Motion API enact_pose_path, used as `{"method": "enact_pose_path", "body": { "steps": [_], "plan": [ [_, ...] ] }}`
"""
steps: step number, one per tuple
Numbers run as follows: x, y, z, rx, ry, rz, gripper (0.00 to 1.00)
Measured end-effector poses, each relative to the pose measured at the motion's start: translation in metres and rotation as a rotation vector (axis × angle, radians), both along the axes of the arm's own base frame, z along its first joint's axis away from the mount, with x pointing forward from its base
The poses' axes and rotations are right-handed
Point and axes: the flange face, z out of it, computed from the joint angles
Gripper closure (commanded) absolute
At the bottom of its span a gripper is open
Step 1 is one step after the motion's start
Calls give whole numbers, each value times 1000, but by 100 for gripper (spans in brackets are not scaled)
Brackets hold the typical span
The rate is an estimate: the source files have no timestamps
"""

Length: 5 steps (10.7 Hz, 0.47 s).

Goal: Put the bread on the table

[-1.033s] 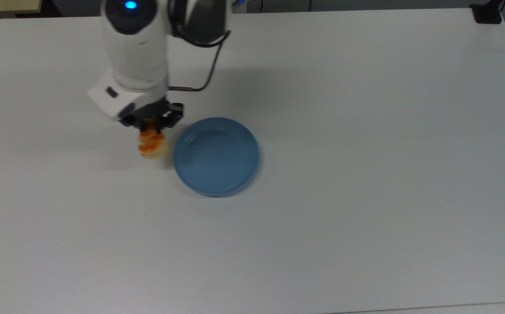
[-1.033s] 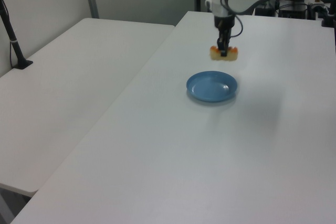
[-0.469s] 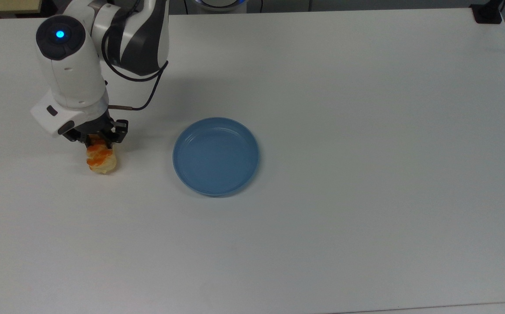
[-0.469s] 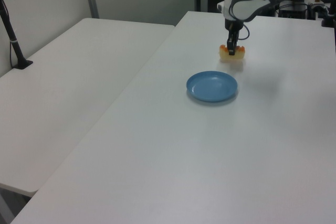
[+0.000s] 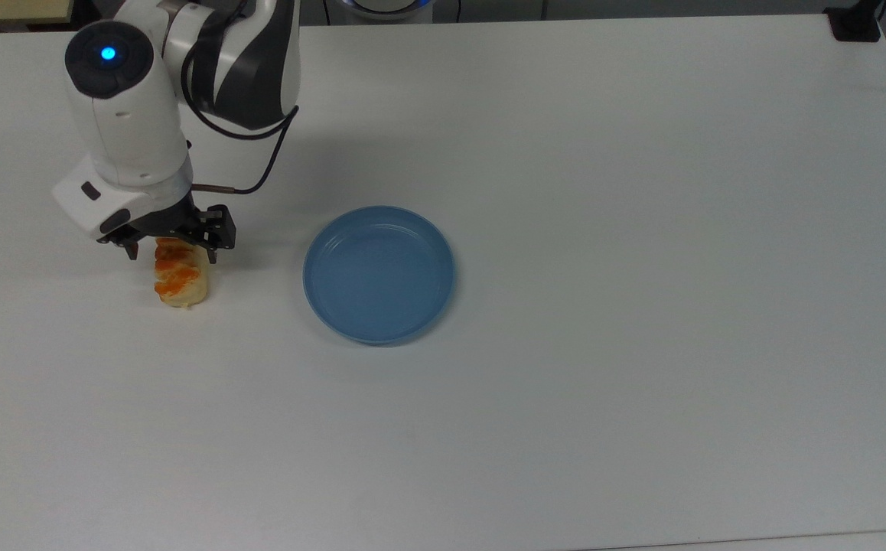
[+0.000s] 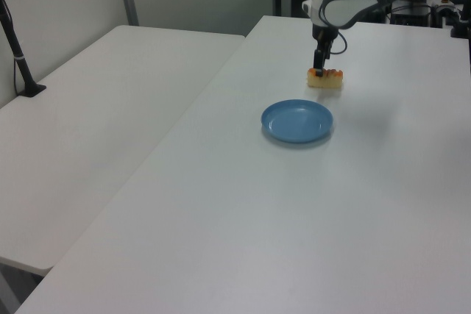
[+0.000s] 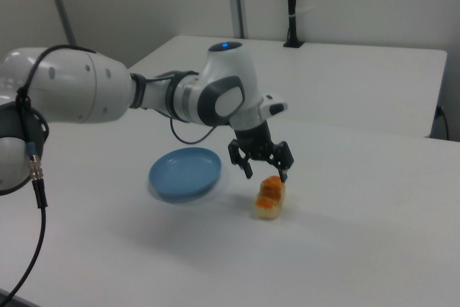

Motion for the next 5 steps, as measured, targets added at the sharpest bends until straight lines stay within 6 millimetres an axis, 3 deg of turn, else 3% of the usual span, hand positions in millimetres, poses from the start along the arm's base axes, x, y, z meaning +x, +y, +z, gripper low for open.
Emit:
{"method": "enact_pose_path", "body": {
  "steps": [2, 4, 5],
  "plan": [
    [-3, 32, 49, 13, 1, -22, 0],
    [-22, 86, 120, 32, 8, -56, 0],
    [-39, 128, 161, 43, 11, -72, 0]
  ]
}}
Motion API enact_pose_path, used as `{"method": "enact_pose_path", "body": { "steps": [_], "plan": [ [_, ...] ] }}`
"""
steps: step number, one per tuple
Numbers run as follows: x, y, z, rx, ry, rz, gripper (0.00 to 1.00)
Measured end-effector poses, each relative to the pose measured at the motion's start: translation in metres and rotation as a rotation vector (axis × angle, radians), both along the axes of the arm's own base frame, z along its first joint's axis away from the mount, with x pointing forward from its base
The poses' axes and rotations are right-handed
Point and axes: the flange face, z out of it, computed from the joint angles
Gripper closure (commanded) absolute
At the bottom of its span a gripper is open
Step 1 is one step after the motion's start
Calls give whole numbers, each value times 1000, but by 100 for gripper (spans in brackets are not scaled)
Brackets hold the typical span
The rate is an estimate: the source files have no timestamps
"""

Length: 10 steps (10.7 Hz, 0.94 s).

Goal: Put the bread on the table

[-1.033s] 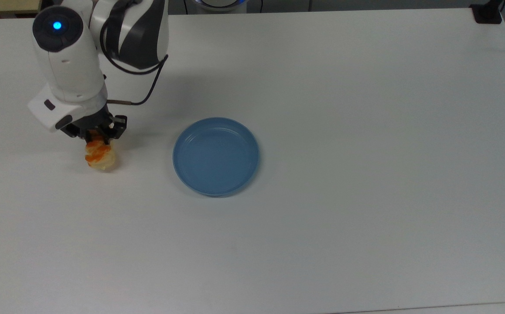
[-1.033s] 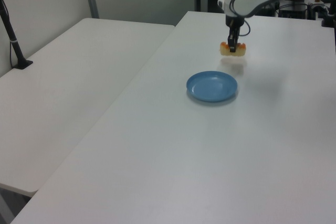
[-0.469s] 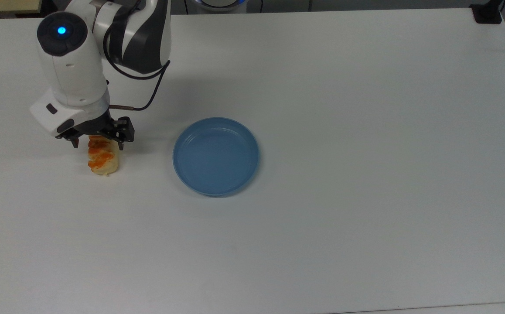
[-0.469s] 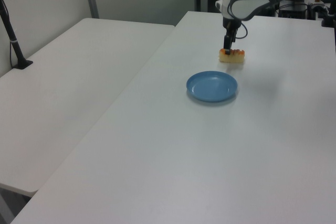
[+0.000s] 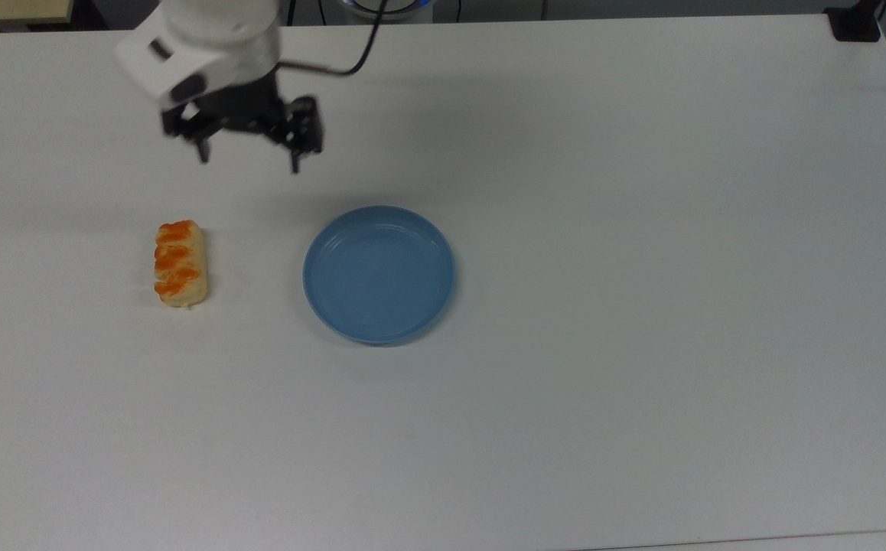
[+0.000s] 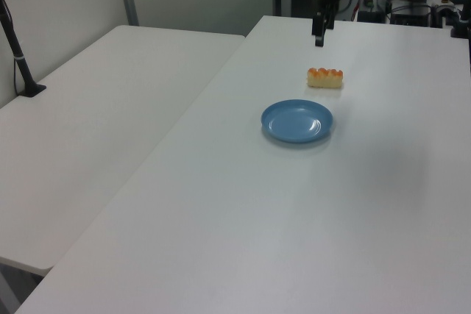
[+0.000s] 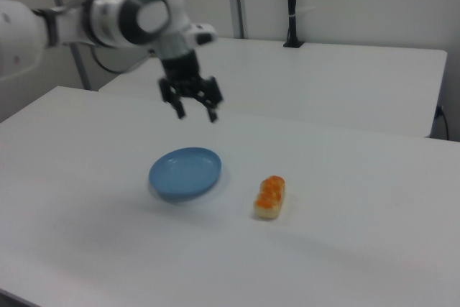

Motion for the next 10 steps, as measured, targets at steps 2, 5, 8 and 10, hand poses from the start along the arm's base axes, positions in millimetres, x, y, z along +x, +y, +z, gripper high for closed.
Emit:
{"method": "enact_pose_path", "body": {
  "steps": [2, 5, 8, 10],
  "plan": [
    [-25, 56, 36, 12, 24, -25, 0],
    [-40, 98, 54, 19, 7, -62, 0],
    [-41, 92, 53, 19, 11, -72, 0],
    [-41, 88, 53, 19, 10, -78, 0]
  ]
}}
